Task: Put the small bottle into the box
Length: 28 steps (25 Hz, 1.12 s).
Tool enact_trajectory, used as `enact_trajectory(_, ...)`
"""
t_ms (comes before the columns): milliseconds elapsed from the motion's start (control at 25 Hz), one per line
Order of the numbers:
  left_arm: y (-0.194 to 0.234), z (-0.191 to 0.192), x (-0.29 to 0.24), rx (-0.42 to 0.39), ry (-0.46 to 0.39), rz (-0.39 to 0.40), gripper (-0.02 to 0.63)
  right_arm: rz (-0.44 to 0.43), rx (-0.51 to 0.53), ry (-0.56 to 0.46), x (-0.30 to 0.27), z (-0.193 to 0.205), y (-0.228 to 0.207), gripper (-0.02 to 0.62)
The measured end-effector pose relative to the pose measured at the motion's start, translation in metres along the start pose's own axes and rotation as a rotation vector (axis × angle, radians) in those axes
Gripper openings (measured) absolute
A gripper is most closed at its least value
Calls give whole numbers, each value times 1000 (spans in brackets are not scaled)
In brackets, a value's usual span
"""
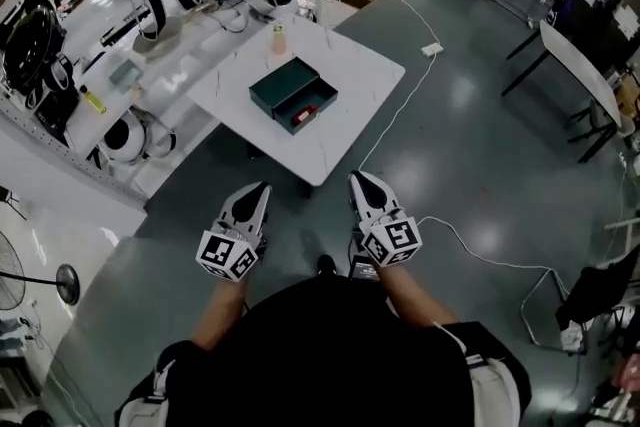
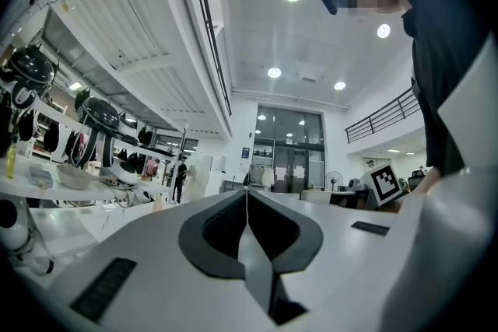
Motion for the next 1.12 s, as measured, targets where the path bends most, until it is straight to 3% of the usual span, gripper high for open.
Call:
enact_trajectory(240,-2,-3,62,3,-14,-6,20,27,97,6,26,1,42,32)
enact_trajectory(520,-35,34,123,81,27,21,20,119,115,59,95,17,73,32)
enact_trajectory(760,-49,54,134,119,36,11,20,134,134,126,129,27,80,32)
enact_trajectory(1120,-43,58,119,61,60,-53,21,67,96,149,111,50,67,32)
Point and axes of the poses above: the fingertips, and each gripper's own axes: x backward along the fingers, y to its left, z out of its underside, the point moved 1 cm from there along x, backward along the fingers, and after that the axes turned 3 degrees about -y, right-handed, at the moved point
